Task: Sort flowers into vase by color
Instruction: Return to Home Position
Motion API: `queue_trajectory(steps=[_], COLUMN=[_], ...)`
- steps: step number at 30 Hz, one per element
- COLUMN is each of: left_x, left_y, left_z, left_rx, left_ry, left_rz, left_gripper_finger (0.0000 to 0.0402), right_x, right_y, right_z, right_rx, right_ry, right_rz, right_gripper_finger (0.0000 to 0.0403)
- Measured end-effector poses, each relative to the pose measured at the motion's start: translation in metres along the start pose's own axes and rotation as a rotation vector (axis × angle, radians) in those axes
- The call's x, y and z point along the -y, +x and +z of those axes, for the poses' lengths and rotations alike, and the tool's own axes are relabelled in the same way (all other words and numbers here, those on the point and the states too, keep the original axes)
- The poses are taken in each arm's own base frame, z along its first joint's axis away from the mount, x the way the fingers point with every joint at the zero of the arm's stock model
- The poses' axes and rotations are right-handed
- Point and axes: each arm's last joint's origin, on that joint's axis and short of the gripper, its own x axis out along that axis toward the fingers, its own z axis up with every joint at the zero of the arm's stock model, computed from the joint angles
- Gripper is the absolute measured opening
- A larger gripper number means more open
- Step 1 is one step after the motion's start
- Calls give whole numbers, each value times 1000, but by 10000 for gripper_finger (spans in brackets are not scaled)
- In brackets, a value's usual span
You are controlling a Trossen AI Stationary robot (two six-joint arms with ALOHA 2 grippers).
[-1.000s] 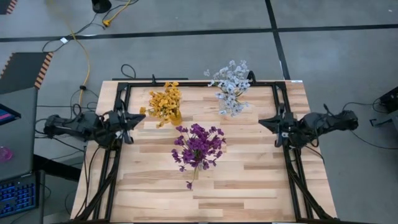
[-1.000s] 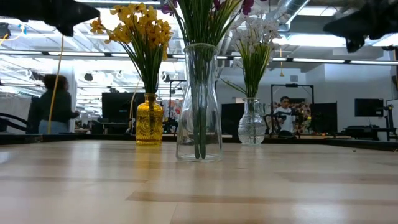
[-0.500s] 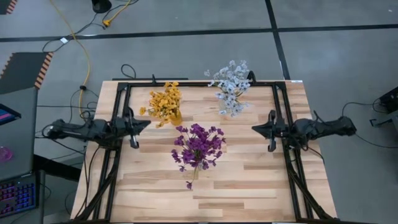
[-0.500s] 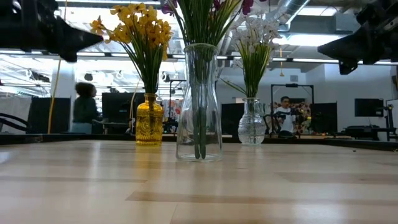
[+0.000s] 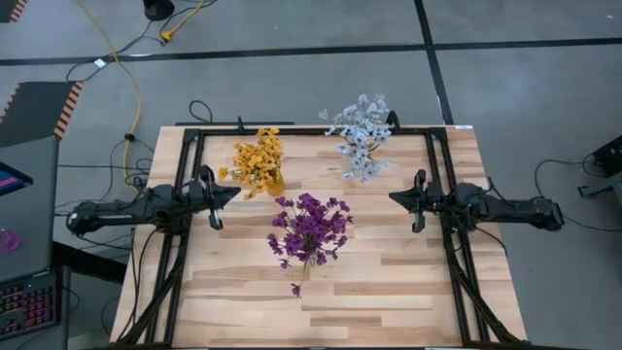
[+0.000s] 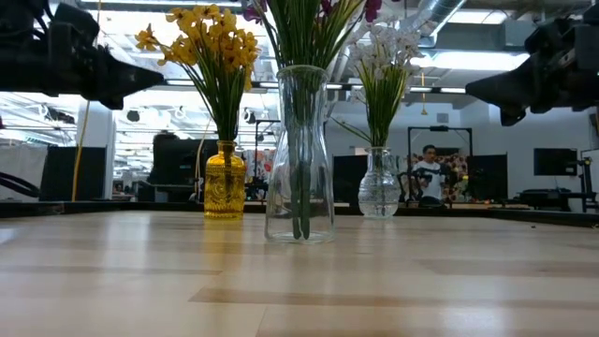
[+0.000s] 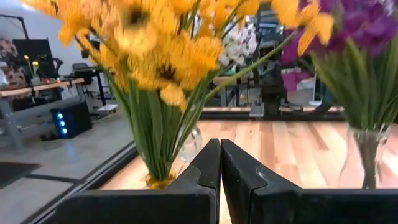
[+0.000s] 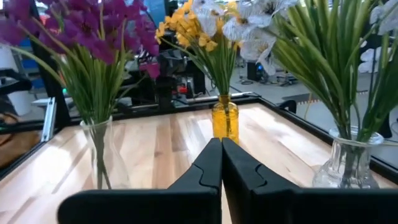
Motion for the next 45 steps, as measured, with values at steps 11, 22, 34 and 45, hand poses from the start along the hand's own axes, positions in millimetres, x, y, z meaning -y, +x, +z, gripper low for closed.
queue_trajectory(steps=[11, 22, 34, 45], left_x=[-5, -5, -5, -5], left_y=[1, 1, 1, 1], left_z=[-6, -6, -7, -7], left_rx=[-49, -52, -53, -53], left_ry=[51, 51, 29, 29], left_rz=[-33, -41, -39, -36], left_gripper_finger=[0, 0, 0, 0], right_x=[10, 12, 12, 12], right_y=[2, 2, 2, 2], right_z=[-4, -4, -5, -5], right_rx=[-44, -49, -50, -51], right_ry=[-43, -43, -43, -43], right_rz=[-27, -43, -45, -45], right_gripper_finger=[30, 43, 44, 44])
